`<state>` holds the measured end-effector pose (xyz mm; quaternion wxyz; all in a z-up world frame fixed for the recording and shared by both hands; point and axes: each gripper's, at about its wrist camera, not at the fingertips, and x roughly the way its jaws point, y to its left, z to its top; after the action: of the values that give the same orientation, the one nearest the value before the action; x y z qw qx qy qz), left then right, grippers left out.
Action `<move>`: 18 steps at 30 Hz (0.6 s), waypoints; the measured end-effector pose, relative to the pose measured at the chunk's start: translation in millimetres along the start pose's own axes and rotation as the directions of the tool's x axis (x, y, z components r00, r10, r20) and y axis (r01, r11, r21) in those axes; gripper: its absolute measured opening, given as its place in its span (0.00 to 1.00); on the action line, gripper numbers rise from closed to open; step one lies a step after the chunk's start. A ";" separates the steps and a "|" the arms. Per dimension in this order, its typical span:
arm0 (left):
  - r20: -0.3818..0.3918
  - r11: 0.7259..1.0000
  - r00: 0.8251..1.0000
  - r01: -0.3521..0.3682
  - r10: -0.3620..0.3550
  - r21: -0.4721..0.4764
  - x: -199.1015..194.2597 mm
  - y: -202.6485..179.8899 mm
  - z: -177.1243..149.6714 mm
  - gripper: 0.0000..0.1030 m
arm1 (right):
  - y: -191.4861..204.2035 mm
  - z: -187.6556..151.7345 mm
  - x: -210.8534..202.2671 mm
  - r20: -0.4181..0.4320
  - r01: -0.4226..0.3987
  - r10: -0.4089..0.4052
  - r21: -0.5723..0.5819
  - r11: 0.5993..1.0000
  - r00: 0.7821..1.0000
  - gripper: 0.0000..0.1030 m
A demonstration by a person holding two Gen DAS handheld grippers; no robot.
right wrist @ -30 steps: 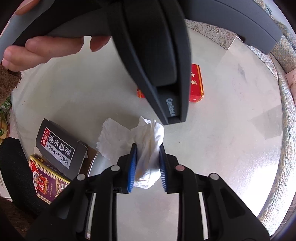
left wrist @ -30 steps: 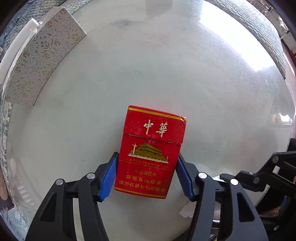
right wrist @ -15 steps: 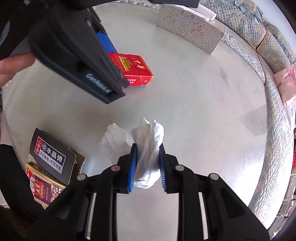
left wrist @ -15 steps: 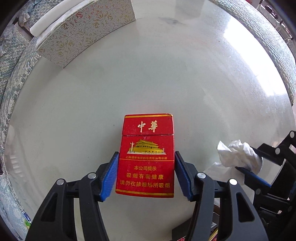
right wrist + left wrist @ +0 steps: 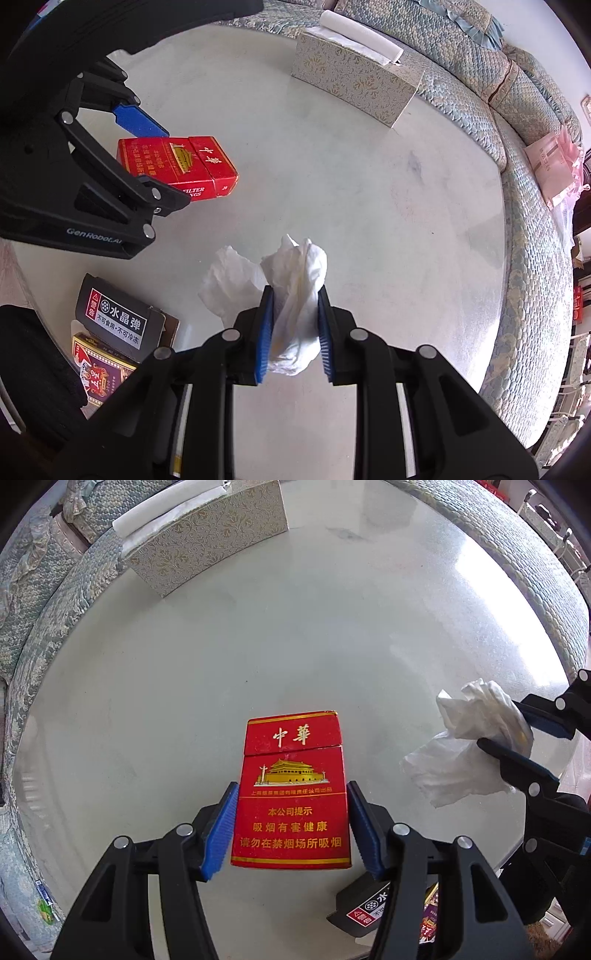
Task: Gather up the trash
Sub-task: 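Carry the red pack and white tissue off the table over the yellow bin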
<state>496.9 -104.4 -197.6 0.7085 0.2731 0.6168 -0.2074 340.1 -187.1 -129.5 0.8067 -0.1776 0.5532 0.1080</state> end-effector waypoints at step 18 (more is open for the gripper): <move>0.092 0.997 0.994 -0.060 0.065 -0.048 -119.3 -65.2 -137.1 0.55 | 23.9 -35.5 -105.8 0.110 0.021 -0.018 -0.025 0.999 0.994 0.22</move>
<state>333.2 -71.3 -100.7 0.7485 0.2663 0.5788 -0.1837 262.3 -177.3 -46.6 0.8346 -0.1873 0.5048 0.1169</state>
